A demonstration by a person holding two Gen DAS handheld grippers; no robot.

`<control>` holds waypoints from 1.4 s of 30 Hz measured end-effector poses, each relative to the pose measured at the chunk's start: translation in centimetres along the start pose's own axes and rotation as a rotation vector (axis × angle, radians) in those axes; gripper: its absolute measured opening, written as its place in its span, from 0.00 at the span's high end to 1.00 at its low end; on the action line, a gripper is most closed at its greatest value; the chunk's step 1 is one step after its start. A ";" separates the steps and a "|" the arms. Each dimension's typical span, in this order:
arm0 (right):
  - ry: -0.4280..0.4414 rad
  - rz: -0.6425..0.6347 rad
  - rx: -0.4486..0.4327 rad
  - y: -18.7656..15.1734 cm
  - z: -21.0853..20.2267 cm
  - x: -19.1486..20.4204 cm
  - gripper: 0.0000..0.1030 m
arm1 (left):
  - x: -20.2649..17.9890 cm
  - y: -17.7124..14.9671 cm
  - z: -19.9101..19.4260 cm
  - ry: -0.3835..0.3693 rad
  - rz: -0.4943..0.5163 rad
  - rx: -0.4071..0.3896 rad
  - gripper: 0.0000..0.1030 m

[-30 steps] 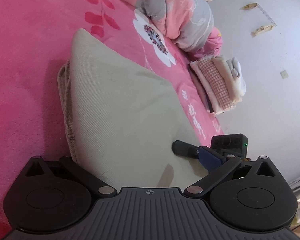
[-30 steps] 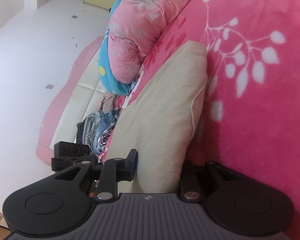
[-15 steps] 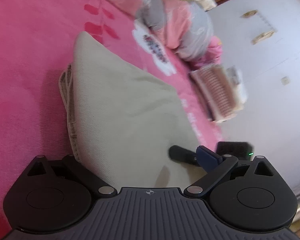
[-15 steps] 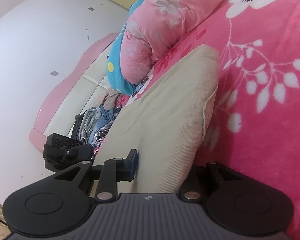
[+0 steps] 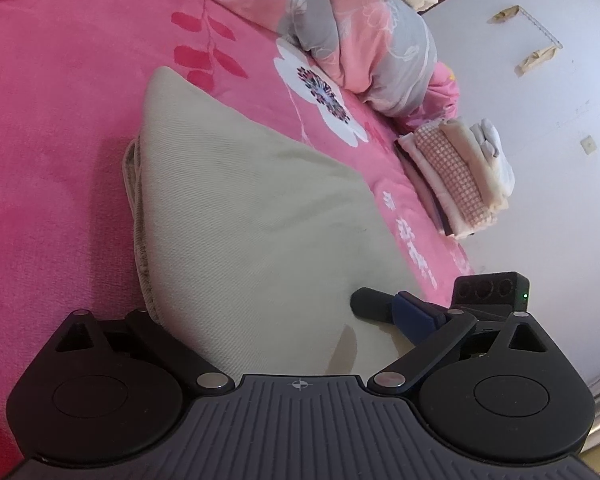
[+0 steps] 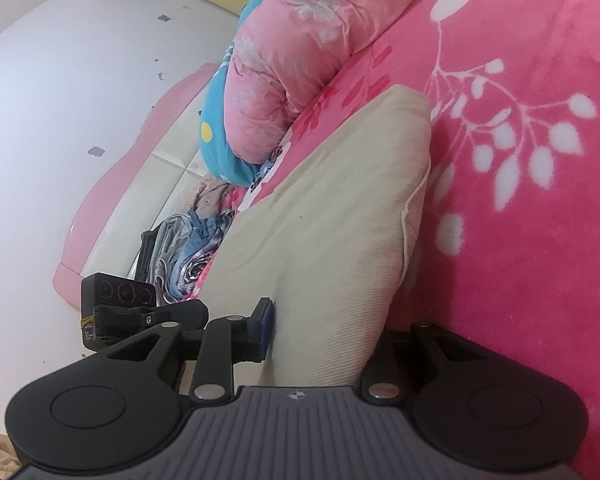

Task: Fold clothes

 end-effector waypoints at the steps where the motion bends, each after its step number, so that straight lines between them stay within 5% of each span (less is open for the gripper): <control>1: -0.003 -0.002 -0.001 0.0 0.1 0.0 0.74 | -0.1 0.0 0.1 0.005 0.004 -0.001 0.04; 29: -0.049 -0.020 0.035 -0.3 0.4 -0.2 0.75 | -0.6 -0.3 0.4 0.066 0.058 -0.025 0.02; 42: -0.036 -0.056 0.028 -0.4 0.4 -0.1 0.75 | -0.9 -0.2 0.3 0.165 0.012 -0.075 0.04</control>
Point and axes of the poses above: each gripper's, at about its wrist camera, not at the fingertips, and z roughly the way its jaws point, x to its left, y to its top, the point moved 8 cm from there along z, roughly the way its jaws point, and after that the axes turned 1 degree about -z, right-handed, at the moved point
